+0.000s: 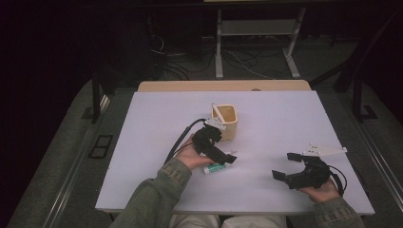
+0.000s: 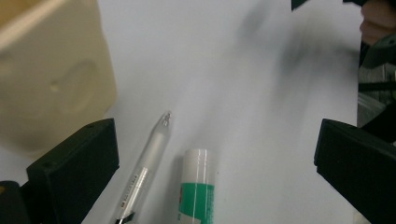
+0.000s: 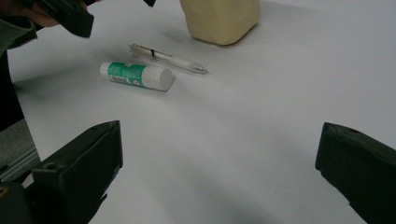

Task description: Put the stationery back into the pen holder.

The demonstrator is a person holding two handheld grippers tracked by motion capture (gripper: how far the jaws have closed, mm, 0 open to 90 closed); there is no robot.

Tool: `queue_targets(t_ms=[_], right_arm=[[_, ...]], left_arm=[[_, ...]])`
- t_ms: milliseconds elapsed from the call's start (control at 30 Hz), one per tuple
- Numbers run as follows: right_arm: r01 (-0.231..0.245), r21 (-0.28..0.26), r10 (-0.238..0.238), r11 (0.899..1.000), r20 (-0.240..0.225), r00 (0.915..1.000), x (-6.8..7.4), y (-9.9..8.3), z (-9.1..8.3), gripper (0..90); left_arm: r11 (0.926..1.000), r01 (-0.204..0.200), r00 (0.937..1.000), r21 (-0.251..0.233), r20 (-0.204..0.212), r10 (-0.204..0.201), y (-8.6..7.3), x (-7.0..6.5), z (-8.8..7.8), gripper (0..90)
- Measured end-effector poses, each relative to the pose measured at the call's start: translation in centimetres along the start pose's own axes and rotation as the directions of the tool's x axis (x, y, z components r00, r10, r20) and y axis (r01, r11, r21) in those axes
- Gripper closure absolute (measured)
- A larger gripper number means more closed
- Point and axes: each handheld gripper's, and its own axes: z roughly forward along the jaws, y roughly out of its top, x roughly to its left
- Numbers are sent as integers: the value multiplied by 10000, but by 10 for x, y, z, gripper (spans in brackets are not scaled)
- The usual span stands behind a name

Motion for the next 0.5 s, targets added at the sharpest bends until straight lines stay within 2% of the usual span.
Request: queue_targets(t_ms=[367,500], right_arm=[[286,-309,-292,9991,-198,9994,4,2,2,4],[386,-248,-392,9989,-233,9990,6,3,4,4]], left_arm=[[9969,-268,9995,745,179,256,-7,-6,16,0],[9924,-513,9985,1116,244,488,-9,-6,22,13]])
